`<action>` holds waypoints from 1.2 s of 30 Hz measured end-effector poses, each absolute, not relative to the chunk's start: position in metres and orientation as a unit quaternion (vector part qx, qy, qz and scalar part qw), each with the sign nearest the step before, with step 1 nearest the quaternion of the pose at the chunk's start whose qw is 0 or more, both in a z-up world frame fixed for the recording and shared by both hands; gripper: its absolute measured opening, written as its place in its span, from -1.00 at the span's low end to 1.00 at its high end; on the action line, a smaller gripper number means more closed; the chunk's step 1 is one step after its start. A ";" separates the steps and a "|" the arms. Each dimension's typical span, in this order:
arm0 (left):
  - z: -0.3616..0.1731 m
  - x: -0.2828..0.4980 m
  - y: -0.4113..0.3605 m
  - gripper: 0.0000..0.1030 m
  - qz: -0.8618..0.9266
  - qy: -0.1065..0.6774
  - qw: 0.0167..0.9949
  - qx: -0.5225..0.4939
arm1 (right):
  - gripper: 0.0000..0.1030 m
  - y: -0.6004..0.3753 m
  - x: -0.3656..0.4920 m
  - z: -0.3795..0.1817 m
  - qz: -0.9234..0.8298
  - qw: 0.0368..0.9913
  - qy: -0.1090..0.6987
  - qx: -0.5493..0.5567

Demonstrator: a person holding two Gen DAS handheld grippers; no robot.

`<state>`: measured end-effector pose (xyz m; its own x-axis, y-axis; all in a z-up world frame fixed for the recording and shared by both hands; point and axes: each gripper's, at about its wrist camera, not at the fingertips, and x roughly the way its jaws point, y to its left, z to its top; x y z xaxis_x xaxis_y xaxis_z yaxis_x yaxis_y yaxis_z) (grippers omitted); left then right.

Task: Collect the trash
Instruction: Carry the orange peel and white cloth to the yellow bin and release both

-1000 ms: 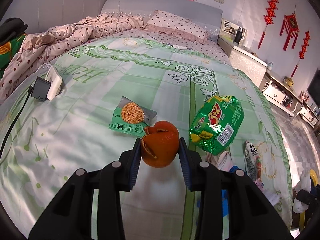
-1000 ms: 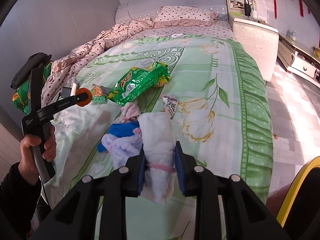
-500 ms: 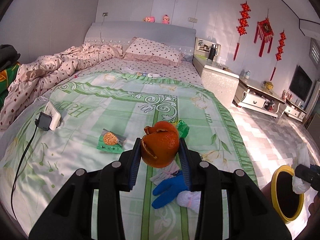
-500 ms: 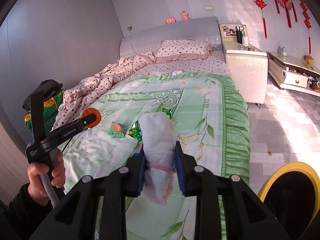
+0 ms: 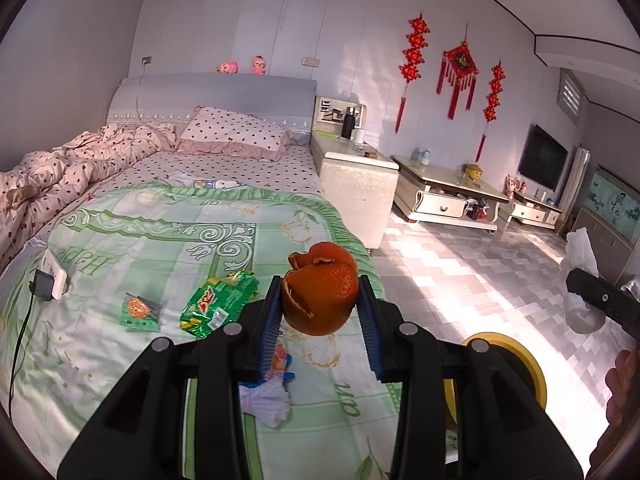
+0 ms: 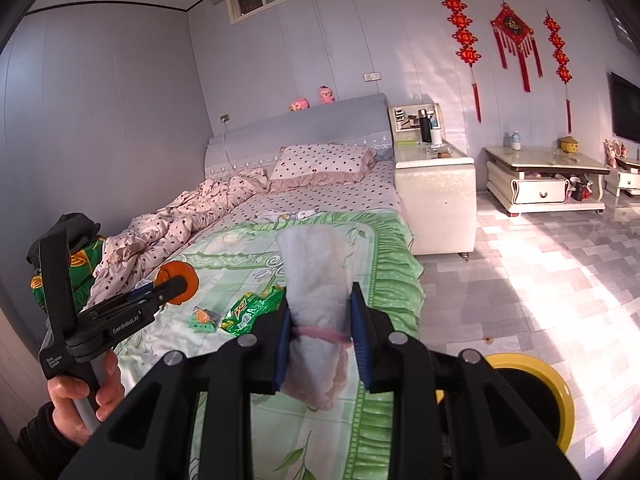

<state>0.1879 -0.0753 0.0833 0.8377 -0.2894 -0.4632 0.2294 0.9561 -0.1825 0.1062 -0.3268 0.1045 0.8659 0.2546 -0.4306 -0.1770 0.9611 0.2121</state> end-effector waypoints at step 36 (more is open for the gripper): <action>-0.018 0.194 -0.357 -0.31 -0.314 0.352 0.881 0.032 | -0.50 -0.519 0.079 0.011 -0.038 0.940 0.287 0.179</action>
